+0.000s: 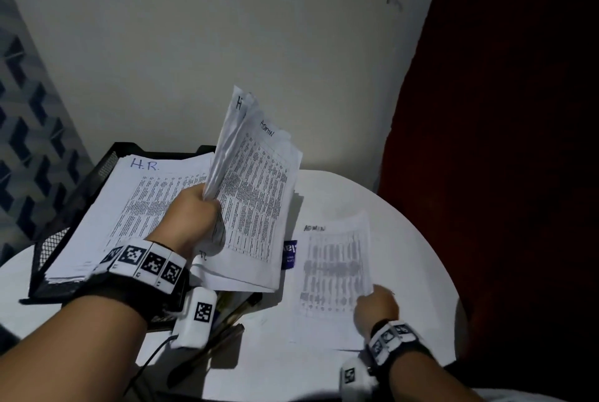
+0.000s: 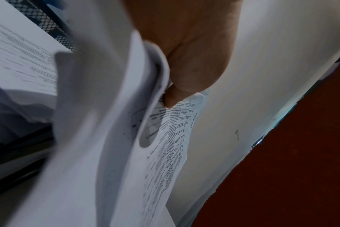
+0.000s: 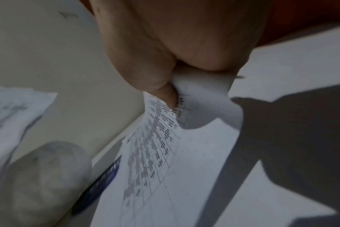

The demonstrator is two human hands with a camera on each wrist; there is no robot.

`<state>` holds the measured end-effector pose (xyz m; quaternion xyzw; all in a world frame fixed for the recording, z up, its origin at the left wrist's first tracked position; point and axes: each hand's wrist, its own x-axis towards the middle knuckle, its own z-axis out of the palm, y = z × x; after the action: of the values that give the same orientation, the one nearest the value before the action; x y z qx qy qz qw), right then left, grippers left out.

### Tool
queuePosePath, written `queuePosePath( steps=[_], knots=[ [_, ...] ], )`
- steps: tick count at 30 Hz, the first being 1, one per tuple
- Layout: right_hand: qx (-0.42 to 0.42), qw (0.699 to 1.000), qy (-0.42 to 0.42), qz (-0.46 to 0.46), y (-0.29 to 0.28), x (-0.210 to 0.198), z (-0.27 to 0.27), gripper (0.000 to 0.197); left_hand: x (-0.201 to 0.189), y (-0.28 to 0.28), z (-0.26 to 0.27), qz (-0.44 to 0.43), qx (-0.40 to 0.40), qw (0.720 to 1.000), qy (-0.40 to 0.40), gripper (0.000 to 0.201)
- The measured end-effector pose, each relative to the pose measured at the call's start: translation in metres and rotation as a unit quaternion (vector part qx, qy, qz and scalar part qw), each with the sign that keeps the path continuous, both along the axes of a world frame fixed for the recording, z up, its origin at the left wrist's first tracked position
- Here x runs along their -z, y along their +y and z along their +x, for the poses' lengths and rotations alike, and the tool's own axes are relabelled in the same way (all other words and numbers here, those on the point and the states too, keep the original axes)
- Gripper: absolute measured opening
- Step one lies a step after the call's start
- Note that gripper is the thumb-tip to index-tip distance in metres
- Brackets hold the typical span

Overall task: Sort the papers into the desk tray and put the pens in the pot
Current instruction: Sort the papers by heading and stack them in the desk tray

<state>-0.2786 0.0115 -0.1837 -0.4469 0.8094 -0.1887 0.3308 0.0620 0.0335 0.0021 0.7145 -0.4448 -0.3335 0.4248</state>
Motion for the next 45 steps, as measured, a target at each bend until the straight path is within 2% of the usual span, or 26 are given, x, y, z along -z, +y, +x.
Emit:
queuePosePath(
  steps=[3, 6, 8, 10, 12, 14, 16, 18, 21, 24, 25, 27, 29, 32, 36, 39, 41, 45],
  knots=[
    [0.037, 0.992, -0.056, -0.106, -0.012, -0.040, -0.033, 0.022, 0.003, -0.004, 0.002, 0.005, 0.012, 1.000, 0.021, 0.013],
    [0.065, 0.971, -0.152, -0.172, -0.019, -0.094, -0.050, 0.019, 0.008, -0.009, -0.001, 0.015, 0.014, 0.997, 0.078, 0.014],
    [0.070, 0.944, -0.256, -0.193, -0.018, -0.119, -0.050, 0.023, 0.011, -0.011, -0.006, 0.030, 0.015, 0.993, 0.112, 0.015],
    [0.067, 0.915, -0.346, -0.196, -0.009, -0.135, -0.043, 0.027, 0.012, -0.012, -0.015, 0.043, 0.024, 0.981, 0.187, 0.018],
    [0.047, 0.894, -0.405, -0.187, 0.003, -0.143, -0.034, 0.027, 0.013, -0.010, -0.024, 0.045, 0.043, 0.973, 0.222, 0.016],
    [0.027, 0.885, -0.429, -0.180, 0.014, -0.147, -0.022, 0.027, 0.012, -0.006, -0.034, 0.039, 0.061, 0.974, 0.216, 0.009],
    [0.016, 0.881, -0.438, -0.180, 0.020, -0.147, -0.010, 0.026, 0.012, -0.001, -0.042, 0.030, 0.083, 0.971, 0.221, 0.004],
    [0.009, 0.881, -0.438, -0.179, 0.025, -0.146, 0.002, 0.023, 0.011, 0.003, -0.052, 0.004, 0.102, 0.967, 0.231, 0.016],
    [-0.012, 0.884, -0.441, -0.153, 0.029, -0.142, 0.014, 0.022, -0.001, 0.015, -0.071, -0.036, 0.125, 0.971, 0.202, 0.034],
    [-0.042, 0.893, -0.419, -0.158, 0.030, -0.136, 0.020, 0.030, -0.002, 0.021, -0.088, -0.043, 0.150, 0.964, 0.214, 0.042],
    [-0.046, 0.898, -0.399, -0.181, 0.030, -0.135, 0.021, 0.033, 0.004, 0.019, -0.089, -0.049, 0.151, 0.966, 0.205, 0.036],
    [-0.036, 0.903, -0.356, -0.240, 0.031, -0.137, 0.021, 0.035, 0.012, 0.012, -0.090, -0.064, 0.144, 0.982, 0.108, 0.016],
    [-0.032, 0.902, -0.325, -0.283, 0.034, -0.142, 0.019, 0.033, 0.016, 0.009, -0.093, -0.064, 0.141, 0.987, 0.052, 0.017],
    [-0.026, 0.900, -0.308, -0.307, 0.038, -0.141, 0.011, 0.025, 0.021, 0.006, -0.098, -0.059, 0.141, 0.986, 0.063, 0.018],
    [-0.002, 0.900, -0.327, -0.289, 0.044, -0.123, 0.001, 0.014, 0.028, 0.007, -0.107, -0.046, 0.155, 0.984, 0.075, 0.013],
    [-0.002, 0.889, -0.353, -0.291, 0.047, -0.112, -0.001, 0.036, 0.033, 0.010, -0.111, -0.024, 0.173, 0.982, 0.074, 0.017],
    [0.010, 0.882, -0.368, -0.294, 0.048, -0.110, -0.005, 0.034, 0.036, 0.012, -0.113, -0.016, 0.185, 0.980, 0.065, 0.019],
    [0.029, 0.891, -0.367, -0.267, 0.044, -0.097, -0.008, 0.030, 0.052, 0.012, -0.115, -0.005, 0.191, 0.979, 0.066, 0.035]
  ],
)
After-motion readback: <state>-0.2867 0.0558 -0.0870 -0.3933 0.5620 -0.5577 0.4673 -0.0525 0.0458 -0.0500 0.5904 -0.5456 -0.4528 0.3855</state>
